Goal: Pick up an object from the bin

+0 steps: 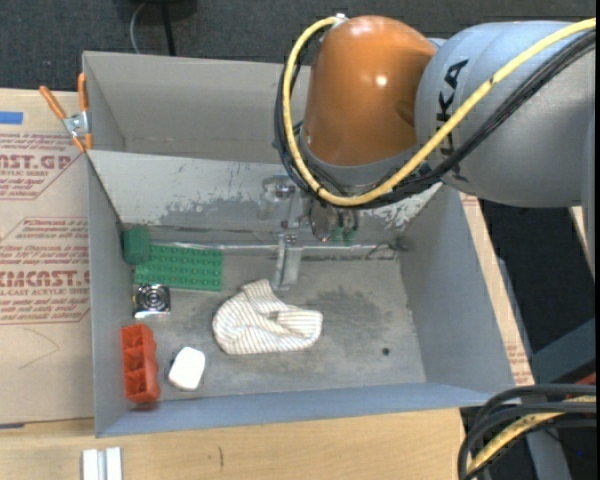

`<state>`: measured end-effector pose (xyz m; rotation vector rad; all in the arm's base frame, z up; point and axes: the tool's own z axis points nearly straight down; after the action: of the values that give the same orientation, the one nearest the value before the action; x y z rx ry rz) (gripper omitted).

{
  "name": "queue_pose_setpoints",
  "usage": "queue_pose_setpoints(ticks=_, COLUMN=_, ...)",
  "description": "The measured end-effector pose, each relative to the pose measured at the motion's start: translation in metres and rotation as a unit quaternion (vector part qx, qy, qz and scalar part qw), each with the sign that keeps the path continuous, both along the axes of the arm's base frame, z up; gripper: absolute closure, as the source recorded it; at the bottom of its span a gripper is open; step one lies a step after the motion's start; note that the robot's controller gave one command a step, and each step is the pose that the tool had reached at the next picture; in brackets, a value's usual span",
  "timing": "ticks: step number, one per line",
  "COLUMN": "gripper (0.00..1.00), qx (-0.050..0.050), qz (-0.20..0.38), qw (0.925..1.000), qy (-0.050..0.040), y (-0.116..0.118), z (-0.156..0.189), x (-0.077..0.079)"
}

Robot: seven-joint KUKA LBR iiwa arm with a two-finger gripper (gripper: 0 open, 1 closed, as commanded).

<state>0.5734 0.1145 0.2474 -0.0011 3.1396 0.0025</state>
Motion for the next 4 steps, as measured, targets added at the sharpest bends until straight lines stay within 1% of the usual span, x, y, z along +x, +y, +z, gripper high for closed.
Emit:
queue_pose_setpoints(ticks=1, gripper=0.00, qx=0.000, qz=-0.023, qw=0.9997, qy=-0.0021, y=0.010, z=-0.045, x=-0.008)
queue_pose_setpoints(ticks=2, gripper=0.00, qx=0.001, qz=-0.033, qw=0.9995, qy=-0.0008, y=0.019, z=-0.096, x=-0.021)
queue_pose_setpoints(ticks=3, gripper=0.00, qx=0.001, qz=-0.040, qw=0.9992, qy=0.0002, y=0.009, z=-0.127, x=-0.048)
queue_pose_setpoints(ticks=4, gripper=1.00, qx=0.002, qz=-0.104, qw=0.9946, qy=-0.0016, y=-0.029, z=-0.172, x=-0.039)
